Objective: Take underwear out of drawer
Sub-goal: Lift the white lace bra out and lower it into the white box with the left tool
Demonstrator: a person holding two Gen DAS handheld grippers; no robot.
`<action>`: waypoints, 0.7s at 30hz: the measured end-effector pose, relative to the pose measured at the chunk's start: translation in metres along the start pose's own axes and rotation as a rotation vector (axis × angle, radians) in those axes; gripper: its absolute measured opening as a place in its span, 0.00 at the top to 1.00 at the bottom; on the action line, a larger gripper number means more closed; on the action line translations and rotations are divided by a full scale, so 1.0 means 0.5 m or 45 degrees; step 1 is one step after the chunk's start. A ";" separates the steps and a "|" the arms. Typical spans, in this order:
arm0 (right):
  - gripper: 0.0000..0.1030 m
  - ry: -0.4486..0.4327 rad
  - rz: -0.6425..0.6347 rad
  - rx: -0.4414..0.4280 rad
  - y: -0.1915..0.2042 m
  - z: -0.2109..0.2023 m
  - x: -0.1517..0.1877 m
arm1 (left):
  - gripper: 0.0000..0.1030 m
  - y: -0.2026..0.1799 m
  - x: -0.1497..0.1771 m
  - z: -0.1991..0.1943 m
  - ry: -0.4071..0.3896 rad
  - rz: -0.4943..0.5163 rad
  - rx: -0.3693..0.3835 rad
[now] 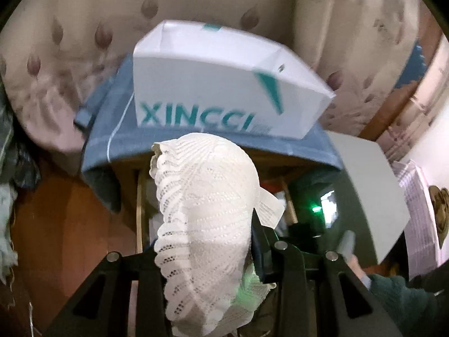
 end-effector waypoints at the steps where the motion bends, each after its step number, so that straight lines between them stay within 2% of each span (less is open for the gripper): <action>1: 0.86 -0.001 -0.002 0.000 0.000 0.002 0.001 | 0.67 -0.008 -0.012 -0.019 -0.032 0.029 0.010; 7: 0.86 -0.003 -0.004 -0.004 -0.001 0.003 0.004 | 0.67 -0.037 -0.110 -0.136 -0.226 0.087 0.067; 11: 0.86 -0.006 -0.008 -0.002 0.000 0.000 0.005 | 0.67 -0.055 -0.210 -0.179 -0.361 0.142 0.003; 15: 0.86 -0.012 -0.001 -0.005 0.000 -0.002 0.003 | 0.67 -0.060 -0.296 -0.159 -0.441 0.216 -0.097; 18: 0.86 -0.017 0.000 -0.007 -0.001 -0.002 0.004 | 0.67 -0.054 -0.357 -0.095 -0.407 0.242 -0.183; 21: 0.86 -0.025 0.012 -0.013 -0.002 -0.004 0.003 | 0.67 -0.043 -0.385 -0.029 -0.366 0.276 -0.242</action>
Point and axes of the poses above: each gripper's, at about its wrist camera, not at the fingertips, and z roughly the way its jaws point, y to its left, x to its underside, the point moved 1 cm from there along z, roughly the way its jaws point, and after that the axes turned 11 degrees about -y, right-handed, at the moved point
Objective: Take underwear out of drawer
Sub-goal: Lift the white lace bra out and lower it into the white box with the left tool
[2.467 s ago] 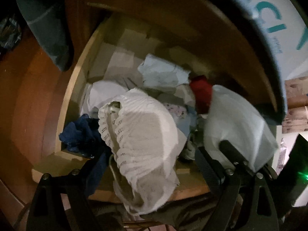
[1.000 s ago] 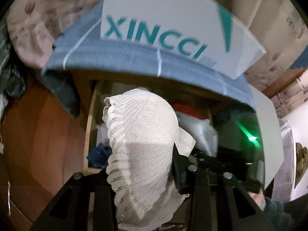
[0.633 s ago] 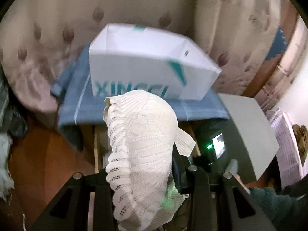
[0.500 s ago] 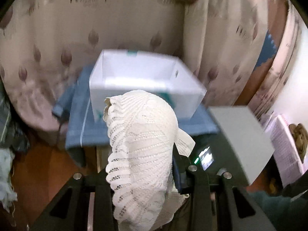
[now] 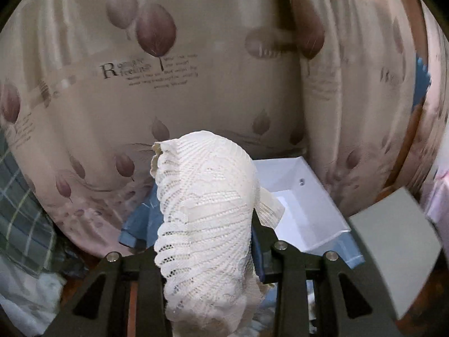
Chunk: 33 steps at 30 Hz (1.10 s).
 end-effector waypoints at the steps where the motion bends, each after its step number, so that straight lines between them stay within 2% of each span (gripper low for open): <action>1: 0.86 -0.002 0.003 -0.002 -0.001 -0.001 0.000 | 0.67 0.001 -0.002 0.023 0.008 0.011 -0.005; 5: 0.86 -0.010 0.025 -0.017 -0.005 -0.001 0.000 | 0.67 -0.002 0.013 0.118 0.074 0.060 -0.036; 10: 0.86 -0.020 0.038 -0.033 -0.009 0.000 -0.002 | 0.67 0.003 0.053 0.205 0.173 -0.012 -0.014; 13: 0.86 -0.017 0.044 -0.043 -0.012 0.001 -0.003 | 0.67 -0.004 0.089 0.249 0.239 -0.004 -0.031; 18: 0.85 -0.015 0.055 -0.056 -0.014 0.004 -0.003 | 0.67 -0.008 0.143 0.276 0.308 -0.009 -0.029; 28: 0.85 -0.008 0.047 -0.056 -0.012 0.007 -0.002 | 0.66 0.020 0.171 0.273 0.371 -0.062 -0.093; 31: 0.85 -0.005 0.045 -0.055 -0.009 0.008 -0.002 | 0.63 0.023 0.167 0.276 0.373 -0.053 -0.120; 33: 0.85 -0.005 0.047 -0.055 -0.009 0.009 -0.002 | 0.57 0.025 0.166 0.278 0.373 -0.067 -0.130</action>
Point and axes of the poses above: each gripper's, at about its wrist camera, not at the fingertips, and z roughly the way its jaws point, y to its left, x to its underside, the point moved 1 cm from there along z, roughly the way its jaws point, and after that the axes turned 11 degrees about -y, right-handed, at the moved point
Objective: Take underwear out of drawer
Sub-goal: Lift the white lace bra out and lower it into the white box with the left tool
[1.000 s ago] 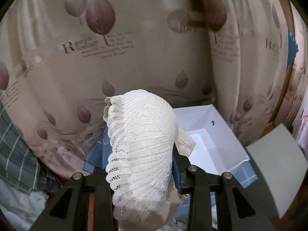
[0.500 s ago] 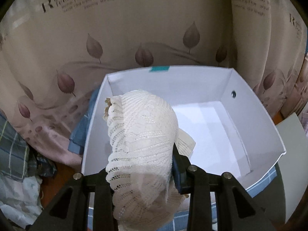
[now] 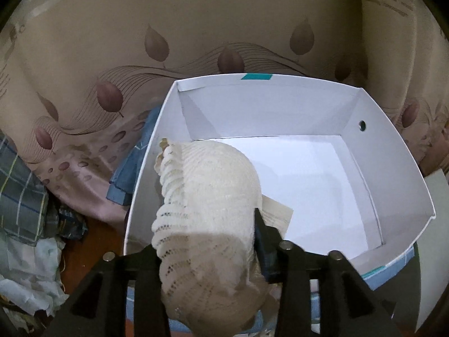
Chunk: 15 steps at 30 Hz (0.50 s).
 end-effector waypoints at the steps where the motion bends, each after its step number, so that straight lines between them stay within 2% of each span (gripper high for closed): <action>1: 0.85 0.002 -0.002 0.000 0.000 0.000 0.000 | 0.56 0.000 0.000 0.001 -0.002 -0.001 -0.005; 5: 0.85 0.004 -0.002 0.000 0.001 0.000 0.000 | 0.41 -0.007 -0.002 0.003 -0.010 0.042 -0.074; 9: 0.85 0.005 -0.002 0.001 0.002 -0.002 0.002 | 0.40 -0.014 -0.010 -0.008 -0.021 0.073 -0.091; 15: 0.85 0.003 -0.004 0.004 0.002 -0.003 0.002 | 0.36 -0.004 -0.033 -0.057 -0.101 0.046 -0.073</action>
Point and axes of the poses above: each gripper's, at about its wrist camera, not at the fingertips, and z roughly the way its jaws point, y to its left, x to its underside, the point moved 1 cm from there along z, roughly the way its jaws point, and after that the axes turned 11 degrees about -y, right-handed, at the moved point
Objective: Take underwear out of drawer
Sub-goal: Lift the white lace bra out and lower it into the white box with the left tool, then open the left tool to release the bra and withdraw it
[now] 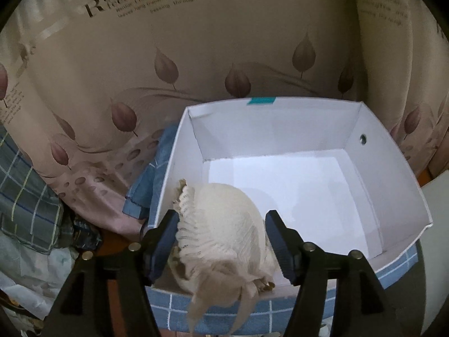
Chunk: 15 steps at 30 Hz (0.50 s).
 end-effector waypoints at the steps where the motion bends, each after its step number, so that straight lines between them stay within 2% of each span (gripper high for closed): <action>1: 0.85 0.002 -0.001 -0.002 0.000 0.001 -0.001 | 0.36 0.003 -0.003 -0.012 -0.018 -0.005 -0.002; 7: 0.85 -0.003 -0.003 0.007 -0.001 0.001 0.002 | 0.36 0.022 0.011 -0.097 -0.139 0.014 -0.041; 11: 0.85 -0.001 -0.006 0.010 -0.001 0.000 0.002 | 0.36 0.051 0.072 -0.152 -0.190 0.009 -0.094; 15: 0.85 0.002 -0.012 0.023 0.003 0.000 0.002 | 0.36 0.088 0.151 -0.177 -0.174 -0.073 -0.122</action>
Point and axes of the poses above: each gripper's, at about its wrist camera, not at the fingertips, and z roughly the way its jaws point, y to its left, x to its underside, the point moved 1 cm from there along z, roughly the way its jaws point, and after that the axes turned 11 degrees about -y, right-handed, at the moved point
